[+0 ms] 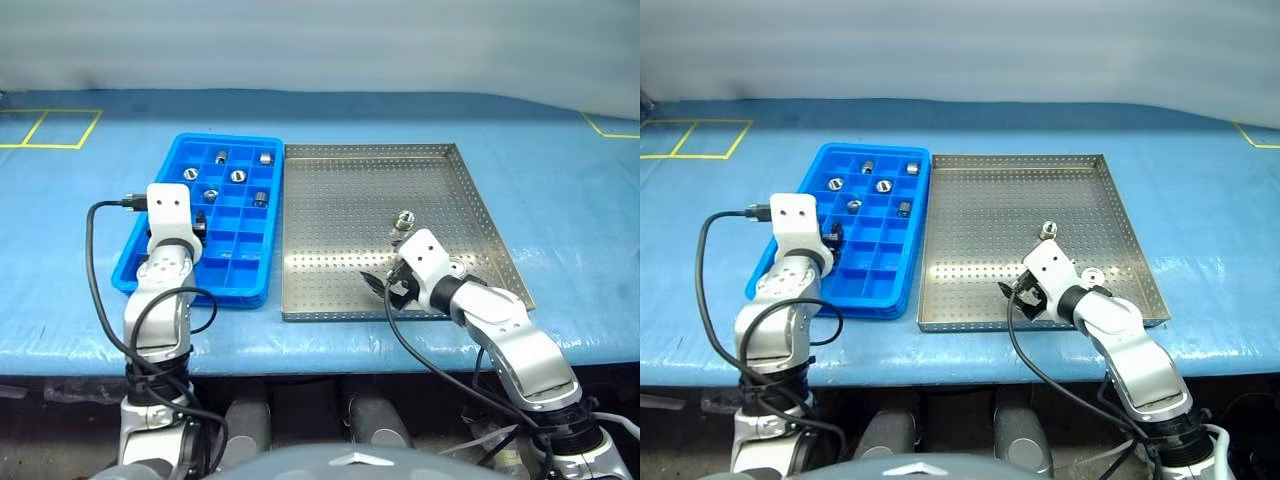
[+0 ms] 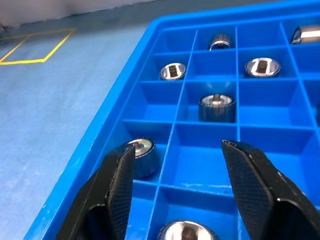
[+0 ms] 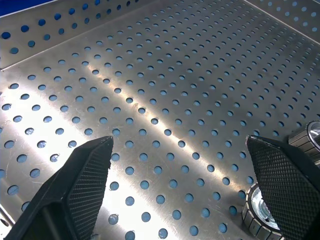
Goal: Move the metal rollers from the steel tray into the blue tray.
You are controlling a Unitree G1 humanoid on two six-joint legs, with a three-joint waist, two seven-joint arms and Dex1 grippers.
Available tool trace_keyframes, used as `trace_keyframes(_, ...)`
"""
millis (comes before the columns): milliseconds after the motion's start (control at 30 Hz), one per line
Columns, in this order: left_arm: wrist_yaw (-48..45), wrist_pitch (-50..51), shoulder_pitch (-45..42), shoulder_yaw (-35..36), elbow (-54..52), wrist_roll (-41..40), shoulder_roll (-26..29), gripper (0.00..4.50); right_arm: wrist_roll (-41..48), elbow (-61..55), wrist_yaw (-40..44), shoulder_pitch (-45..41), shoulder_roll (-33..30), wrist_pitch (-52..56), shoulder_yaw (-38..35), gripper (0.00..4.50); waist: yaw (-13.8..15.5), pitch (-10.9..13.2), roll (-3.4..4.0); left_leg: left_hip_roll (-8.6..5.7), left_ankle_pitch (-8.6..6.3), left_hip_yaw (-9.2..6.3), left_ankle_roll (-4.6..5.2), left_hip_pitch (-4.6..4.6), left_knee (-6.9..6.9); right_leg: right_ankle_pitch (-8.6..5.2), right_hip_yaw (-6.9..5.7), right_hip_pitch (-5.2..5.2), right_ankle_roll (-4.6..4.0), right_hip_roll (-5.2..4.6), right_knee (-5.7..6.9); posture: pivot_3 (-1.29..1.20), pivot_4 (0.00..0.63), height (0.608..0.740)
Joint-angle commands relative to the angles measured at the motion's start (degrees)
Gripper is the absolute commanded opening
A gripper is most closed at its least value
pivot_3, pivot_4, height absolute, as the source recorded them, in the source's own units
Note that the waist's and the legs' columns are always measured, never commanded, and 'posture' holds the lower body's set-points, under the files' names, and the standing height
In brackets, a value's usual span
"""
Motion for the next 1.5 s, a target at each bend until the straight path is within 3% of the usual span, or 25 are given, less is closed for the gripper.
trace_keyframes(33, -1.21, -3.79, -1.04, -0.44, -1.62, -1.34, -0.41, 2.86, -0.51, -1.35, -1.05, -0.24, 0.57, -1.52, -1.47, 4.50, -0.05, 0.00, 0.00, 0.00, 0.00, 0.00, 0.00, 0.00, 0.00, 0.00, 0.00, 0.00, 0.00, 0.00, 0.00, -0.01, 0.150, 0.740)
trace_keyframes(133, -4.48, -5.18, -1.46, -1.60, -1.72, -4.21, -0.74, 2.86, -1.20, -1.00, -2.85, -0.36, 1.66, -2.09, -2.63, 4.50, -0.06, 0.00, 0.00, 0.00, 0.00, 0.00, 0.00, -0.01, -0.01, 0.00, 0.00, -0.01, 0.00, 0.00, 0.00, -0.02, 0.150, 0.740)
trace_keyframes(300, -17.36, -4.04, -0.96, -9.14, -3.19, -11.02, 2.00, 2.86, -3.68, 6.59, -13.85, -3.69, 8.78, -4.73, -9.06, 4.50, -0.11, 0.00, 0.00, 0.00, 0.00, 0.02, 0.00, -0.02, 0.05, 0.01, 0.01, 0.01, 0.01, 0.00, 0.00, -0.01, 0.150, 0.740)
trace_keyframes(667, -33.13, -5.24, 3.41, -20.69, -7.88, -17.32, 10.81, 2.86, -1.45, 16.96, -13.04, -10.41, 11.17, -7.78, -12.69, 4.50, -1.24, -0.01, 0.08, 0.04, 0.01, 0.05, 0.01, 0.04, -0.06, -0.01, 0.06, -0.04, -0.04, 0.04, 0.04, -0.03, 0.150, 0.740)
trace_keyframes(1267, -31.20, -4.83, 3.70, -20.73, -8.01, -16.78, 12.29, 2.86, -1.12, 58.02, -11.27, -30.14, 14.85, -19.58, -12.88, 4.50, -0.91, -0.01, 0.09, 0.02, 0.04, 0.03, 0.07, 0.04, -0.07, 0.01, 0.07, 0.02, -0.03, 0.04, 0.02, 0.04, 0.150, 0.740)
trace_keyframes(1500, -29.55, -4.94, 4.57, -19.68, -7.58, -16.97, 12.67, 2.91, -1.74, 57.50, -10.84, -30.97, 14.90, -20.50, -11.96, 2.29, -0.86, -0.01, 0.09, 0.02, 0.04, 0.03, 0.07, 0.05, -0.08, 0.01, 0.08, 0.02, -0.03, 0.04, 0.02, 0.05, 0.150, 0.740)
